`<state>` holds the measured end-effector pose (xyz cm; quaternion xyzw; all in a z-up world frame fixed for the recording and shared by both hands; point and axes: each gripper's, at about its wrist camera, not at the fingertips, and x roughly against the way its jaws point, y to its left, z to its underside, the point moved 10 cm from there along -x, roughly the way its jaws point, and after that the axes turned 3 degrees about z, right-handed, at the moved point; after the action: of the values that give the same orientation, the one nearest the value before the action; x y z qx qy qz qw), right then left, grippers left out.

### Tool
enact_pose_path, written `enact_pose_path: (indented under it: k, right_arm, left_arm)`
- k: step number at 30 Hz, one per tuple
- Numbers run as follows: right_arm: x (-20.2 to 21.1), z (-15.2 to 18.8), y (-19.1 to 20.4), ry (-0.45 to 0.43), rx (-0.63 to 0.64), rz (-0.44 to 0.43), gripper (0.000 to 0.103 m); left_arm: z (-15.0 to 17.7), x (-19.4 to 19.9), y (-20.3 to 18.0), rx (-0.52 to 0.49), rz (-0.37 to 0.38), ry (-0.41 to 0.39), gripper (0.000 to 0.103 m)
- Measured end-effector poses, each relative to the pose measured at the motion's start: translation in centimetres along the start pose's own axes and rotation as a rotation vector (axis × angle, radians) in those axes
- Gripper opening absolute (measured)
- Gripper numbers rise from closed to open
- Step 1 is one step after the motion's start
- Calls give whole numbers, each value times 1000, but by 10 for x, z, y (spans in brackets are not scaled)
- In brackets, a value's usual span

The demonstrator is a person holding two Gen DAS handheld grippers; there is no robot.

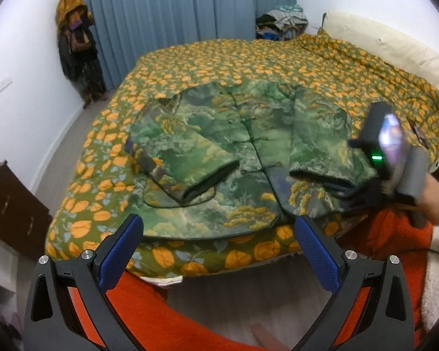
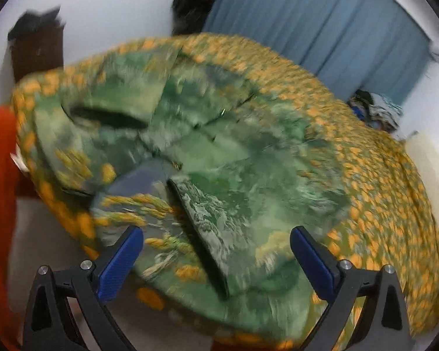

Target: Fold large clothes

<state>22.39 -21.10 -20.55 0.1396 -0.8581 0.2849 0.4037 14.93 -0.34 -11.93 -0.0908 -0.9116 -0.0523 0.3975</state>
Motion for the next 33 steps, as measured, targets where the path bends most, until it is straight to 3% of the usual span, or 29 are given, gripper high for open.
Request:
enact_pose_path:
  k: [3, 5, 6, 7, 10, 14, 16, 20, 21, 22, 24, 25, 26, 29, 33]
  right_arm:
    - [-40, 10, -3, 70, 12, -10, 79]
    - [-55, 15, -7, 98, -26, -38, 73]
    - [-58, 17, -10, 101, -61, -62, 59]
    - [-56, 17, -12, 97, -100, -97, 35]
    - [-25, 8, -31, 52, -196, -111, 11]
    - [41, -1, -109, -64, -325, -2, 11]
    - [73, 5, -171, -104, -411, 95, 11]
    - [102, 35, -291, -77, -526, 339, 11]
    - [102, 44, -312, -58, -546, 387, 18]
    - [102, 60, -339, -16, -562, 458, 35]
    - [104, 89, -376, 67, -582, 599, 57]
    - [108, 98, -383, 78, -594, 632, 56]
    - [113, 105, -383, 70, -611, 635, 57]
    - [122, 107, -346, -1, -668, 516, 57]
    - [116, 94, -261, -70, -689, 308, 57]
  left_arm:
    - [5, -11, 1, 7, 15, 27, 103]
    - [8, -19, 2, 6, 20, 47, 103]
    - [9, -23, 3, 4, 20, 56, 103]
    - [10, -26, 4, 0, 19, 65, 103]
    - [11, -34, 9, -15, 18, 82, 103]
    - [0, -44, 23, -40, 16, 77, 103]
    - [-9, -48, 31, -47, 17, 64, 103]
    - [-34, -64, 49, -72, 29, 29, 103]
    - [-40, -72, 53, -83, 32, 33, 103]
    - [-43, -78, 56, -92, 39, 39, 103]
    - [-49, -94, 60, -121, 48, 52, 103]
    - [-50, -102, 61, -141, 54, 60, 103]
    - [-50, -113, 61, -171, 66, 75, 103]
    - [-45, -140, 51, -243, 124, 125, 103]
    - [-28, -182, 35, -410, 119, 191, 103]
